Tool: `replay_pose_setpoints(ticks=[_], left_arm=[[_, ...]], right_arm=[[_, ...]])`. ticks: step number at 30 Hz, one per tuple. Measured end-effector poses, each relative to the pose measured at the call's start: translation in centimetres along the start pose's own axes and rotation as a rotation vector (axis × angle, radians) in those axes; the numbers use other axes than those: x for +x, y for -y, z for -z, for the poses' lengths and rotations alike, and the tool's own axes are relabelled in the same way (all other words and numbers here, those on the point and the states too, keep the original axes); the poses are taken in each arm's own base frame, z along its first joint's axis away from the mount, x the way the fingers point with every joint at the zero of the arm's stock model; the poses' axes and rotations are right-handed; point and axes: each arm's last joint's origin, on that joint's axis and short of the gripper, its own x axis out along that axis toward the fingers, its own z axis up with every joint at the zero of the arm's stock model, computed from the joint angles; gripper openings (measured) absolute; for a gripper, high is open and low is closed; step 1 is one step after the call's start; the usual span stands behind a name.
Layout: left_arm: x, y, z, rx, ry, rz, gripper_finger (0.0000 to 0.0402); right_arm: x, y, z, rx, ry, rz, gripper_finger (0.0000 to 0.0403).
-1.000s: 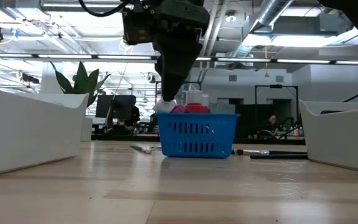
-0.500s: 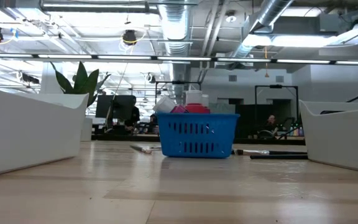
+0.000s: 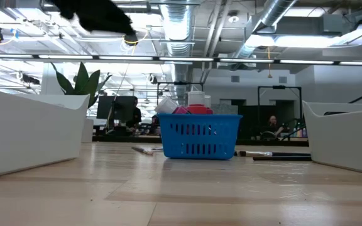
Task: Pick & Place Paint Supplies
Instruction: Put the pink paint bottle into the blue bin
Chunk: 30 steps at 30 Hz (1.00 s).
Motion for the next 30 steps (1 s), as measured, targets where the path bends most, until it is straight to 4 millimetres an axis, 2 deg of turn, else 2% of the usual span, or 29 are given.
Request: replay_pose_setpoints(ticks=[6,12,22,30], left_arm=[[5.1,-0.3,3.0,-0.014,-0.169,0.006,0.0264],[8.1,0.4,4.9,-0.017,-0.189,0.022,0.0284],[8.6,0.9,4.7,-0.075,-0.167,0.171,0.0285],[8.6,0.9,4.6,-0.119,-0.164,0.171,0.0285]], right_arm=[[-1.5,-1.4,1.4,-0.014,0.036,-0.024,0.0265],[-1.7,-1.7,1.8,-0.036,0.032,-0.034,0.0265],[-2.1,-1.8,1.9,-0.058,0.032,-0.048,0.0265],[-2.1,-1.8,1.9,-0.054,0.029,-0.05,0.0265]])
